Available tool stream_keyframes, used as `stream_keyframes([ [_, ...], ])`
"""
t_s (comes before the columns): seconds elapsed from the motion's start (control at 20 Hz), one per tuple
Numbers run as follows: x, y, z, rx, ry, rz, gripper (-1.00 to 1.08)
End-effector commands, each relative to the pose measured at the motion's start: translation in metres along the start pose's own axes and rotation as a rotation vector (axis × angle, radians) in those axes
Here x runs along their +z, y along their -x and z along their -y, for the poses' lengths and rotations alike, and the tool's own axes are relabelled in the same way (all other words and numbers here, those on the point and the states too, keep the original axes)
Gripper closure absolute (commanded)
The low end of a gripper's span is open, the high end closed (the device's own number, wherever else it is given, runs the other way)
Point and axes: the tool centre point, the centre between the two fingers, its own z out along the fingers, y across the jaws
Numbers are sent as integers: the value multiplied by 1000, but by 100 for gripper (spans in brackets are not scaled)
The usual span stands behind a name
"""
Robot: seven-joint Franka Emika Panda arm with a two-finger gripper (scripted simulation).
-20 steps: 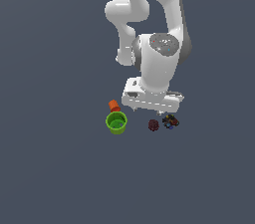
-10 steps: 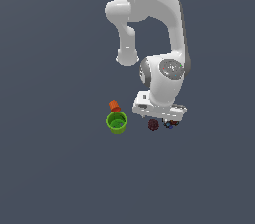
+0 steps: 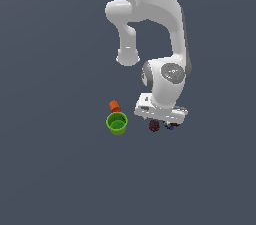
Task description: Pick up a designated object from a clutter of objects.
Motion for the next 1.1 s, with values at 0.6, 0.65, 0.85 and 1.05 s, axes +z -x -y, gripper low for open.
stream_keyframes([
  [0.6,49,1,1,2,-1,0,-92],
  [0.65,49,1,1,2,-1,0,-92],
  [0.85,49,1,1,2,-1,0,108],
  [1.05,49,1,1,2,-1,0,108],
])
